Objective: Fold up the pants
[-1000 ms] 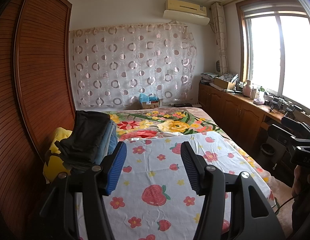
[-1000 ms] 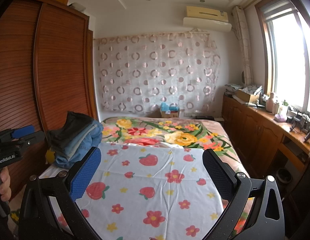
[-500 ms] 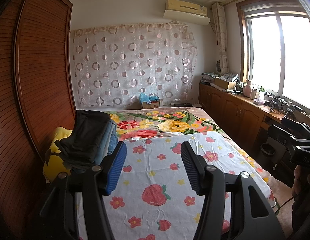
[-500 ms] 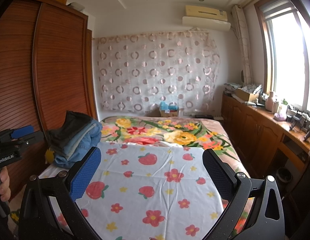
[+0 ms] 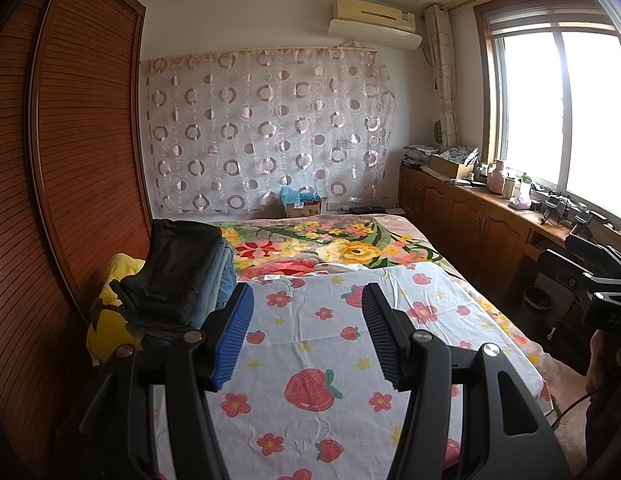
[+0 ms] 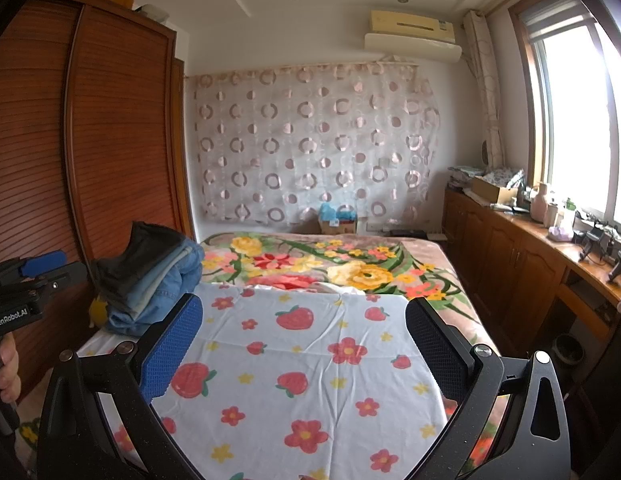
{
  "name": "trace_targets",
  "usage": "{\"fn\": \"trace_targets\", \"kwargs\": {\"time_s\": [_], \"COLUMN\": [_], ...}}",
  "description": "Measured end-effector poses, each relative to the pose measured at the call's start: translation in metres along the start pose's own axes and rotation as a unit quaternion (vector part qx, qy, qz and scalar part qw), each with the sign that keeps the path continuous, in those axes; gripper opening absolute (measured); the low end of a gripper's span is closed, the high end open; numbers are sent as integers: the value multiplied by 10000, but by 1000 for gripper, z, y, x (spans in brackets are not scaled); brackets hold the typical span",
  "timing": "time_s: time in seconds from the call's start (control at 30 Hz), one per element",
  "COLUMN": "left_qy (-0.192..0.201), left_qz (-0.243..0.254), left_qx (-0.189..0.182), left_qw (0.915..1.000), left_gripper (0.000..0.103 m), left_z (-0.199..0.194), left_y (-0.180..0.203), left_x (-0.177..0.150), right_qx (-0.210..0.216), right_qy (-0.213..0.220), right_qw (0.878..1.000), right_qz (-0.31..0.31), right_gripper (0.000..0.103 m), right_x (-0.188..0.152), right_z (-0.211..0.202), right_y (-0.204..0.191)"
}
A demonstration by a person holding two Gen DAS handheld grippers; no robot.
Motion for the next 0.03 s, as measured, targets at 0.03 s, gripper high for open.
{"fn": "trace_targets", "kwargs": {"time_s": [0.03], "left_qy": [1], "left_qz": [2], "left_qx": [3], "left_qw": [10000], "left_gripper": [56], "left_z": [0], "left_y": [-1], "left_x": [-1], "right_qx": [5], "right_qy": [-2], "right_qw": [10000], "right_qz": [-3], "right_gripper": [103], "right_x": [0], "right_z": [0], "right_y": [0]}}
Point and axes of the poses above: each gripper's, at about its wrist camera, not at the fingertips, and z roughly the way its jaws point, y to its right, x to its top, the point moved 5 cm from there along z, roughly the way its jaws point, and after that the axes turned 15 degrees about -z, right-handed, at the moved point
